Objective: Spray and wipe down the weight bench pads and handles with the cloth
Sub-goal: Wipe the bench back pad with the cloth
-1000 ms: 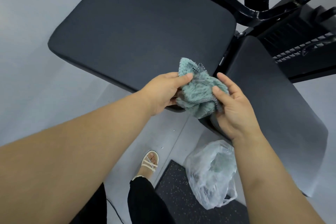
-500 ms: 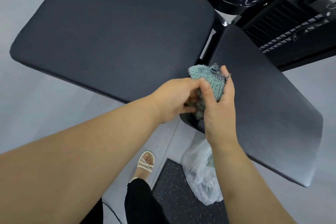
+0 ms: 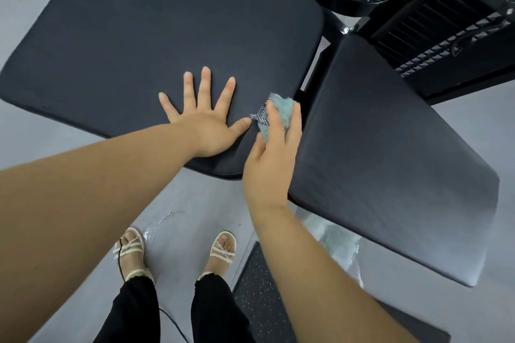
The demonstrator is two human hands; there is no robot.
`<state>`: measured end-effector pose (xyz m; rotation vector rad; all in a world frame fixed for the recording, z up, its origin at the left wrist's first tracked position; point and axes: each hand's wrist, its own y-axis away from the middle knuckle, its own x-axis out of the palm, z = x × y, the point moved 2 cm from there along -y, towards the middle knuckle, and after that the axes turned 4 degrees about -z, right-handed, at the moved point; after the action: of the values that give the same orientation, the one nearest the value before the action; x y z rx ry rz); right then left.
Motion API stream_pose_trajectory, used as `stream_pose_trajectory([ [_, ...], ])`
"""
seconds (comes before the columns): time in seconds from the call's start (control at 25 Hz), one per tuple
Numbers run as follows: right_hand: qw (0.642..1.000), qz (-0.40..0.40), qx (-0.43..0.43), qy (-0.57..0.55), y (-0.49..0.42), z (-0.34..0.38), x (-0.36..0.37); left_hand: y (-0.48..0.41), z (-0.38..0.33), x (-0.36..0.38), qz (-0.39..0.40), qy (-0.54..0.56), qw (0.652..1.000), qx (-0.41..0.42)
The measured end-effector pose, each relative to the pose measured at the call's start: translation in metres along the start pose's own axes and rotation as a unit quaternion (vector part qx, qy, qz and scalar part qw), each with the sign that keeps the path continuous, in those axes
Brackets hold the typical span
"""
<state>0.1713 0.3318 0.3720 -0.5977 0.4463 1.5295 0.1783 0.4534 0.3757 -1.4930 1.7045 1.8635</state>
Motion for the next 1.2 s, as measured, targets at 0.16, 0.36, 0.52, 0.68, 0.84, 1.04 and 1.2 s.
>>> stream_pose_trajectory([
  [0.16,1.0,-0.012,-0.005,-0.002,0.002,-0.003,-0.001,0.001,-0.001,-0.004,0.017,-0.002,1.0,-0.006],
  [0.36,0.996,-0.05,0.072,0.0,-0.118,0.01,0.019,-0.002,-0.001,-0.004,0.031,-0.012,0.999,-0.001],
  [0.52,0.994,-0.06,0.091,0.008,-0.113,0.003,0.016,-0.001,-0.002,-0.006,0.043,-0.017,0.999,-0.001],
  [0.68,0.995,0.027,0.05,0.08,-0.008,0.001,-0.005,-0.001,-0.002,-0.006,0.05,-0.011,0.999,0.001],
  [0.84,0.962,-0.018,-0.085,0.258,-0.038,-0.004,-0.008,0.0,-0.002,-0.007,0.052,-0.009,0.999,0.005],
  [1.04,0.972,-0.014,0.015,0.235,-0.146,-0.005,-0.012,0.0,-0.001,-0.006,0.041,-0.017,0.999,0.012],
  [1.2,0.945,0.034,-0.014,0.325,-0.109,-0.005,-0.024,-0.001,0.0,-0.005,0.037,-0.016,0.999,0.013],
])
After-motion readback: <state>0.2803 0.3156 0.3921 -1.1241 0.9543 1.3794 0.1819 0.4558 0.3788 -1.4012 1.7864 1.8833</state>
